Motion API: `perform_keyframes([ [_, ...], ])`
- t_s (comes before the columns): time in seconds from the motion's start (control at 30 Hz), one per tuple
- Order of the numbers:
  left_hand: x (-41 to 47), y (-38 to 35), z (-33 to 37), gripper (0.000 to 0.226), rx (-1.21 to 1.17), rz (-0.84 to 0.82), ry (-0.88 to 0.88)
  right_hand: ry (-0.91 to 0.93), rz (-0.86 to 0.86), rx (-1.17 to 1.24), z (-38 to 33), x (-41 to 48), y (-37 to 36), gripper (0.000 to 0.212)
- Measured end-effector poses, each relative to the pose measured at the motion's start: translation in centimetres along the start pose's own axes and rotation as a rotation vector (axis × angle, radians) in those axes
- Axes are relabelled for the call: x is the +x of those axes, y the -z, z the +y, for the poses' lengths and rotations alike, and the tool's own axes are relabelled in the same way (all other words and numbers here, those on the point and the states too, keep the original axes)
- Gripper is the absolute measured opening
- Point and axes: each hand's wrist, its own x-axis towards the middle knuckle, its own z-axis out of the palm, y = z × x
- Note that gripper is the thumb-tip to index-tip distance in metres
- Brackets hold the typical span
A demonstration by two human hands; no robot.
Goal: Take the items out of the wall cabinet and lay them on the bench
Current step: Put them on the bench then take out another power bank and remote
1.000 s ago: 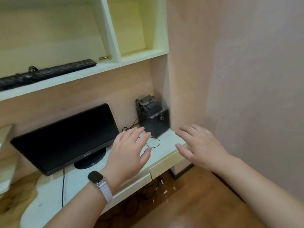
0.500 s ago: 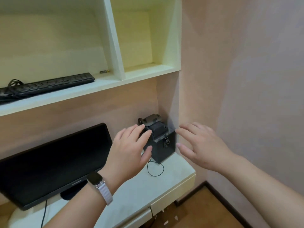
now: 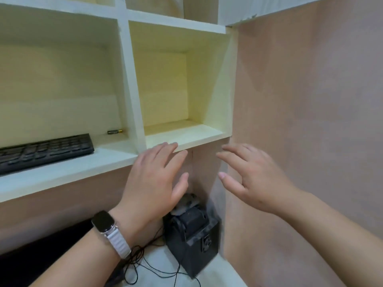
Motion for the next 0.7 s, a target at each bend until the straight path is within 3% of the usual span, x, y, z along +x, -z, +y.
perform_keyframes([
  [0.4, 11.0, 1.6, -1.7, 0.045, 0.259, 0.137, 0.071, 0.192, 0.184, 0.090, 6.8, 13.5, 1.2, 0.053],
  [0.7, 20.1, 6.8, -1.8, 0.049, 0.390, 0.295, 0.069, 0.399, 0.402, 0.201, 10.4, 20.8, 3.2, 0.048],
])
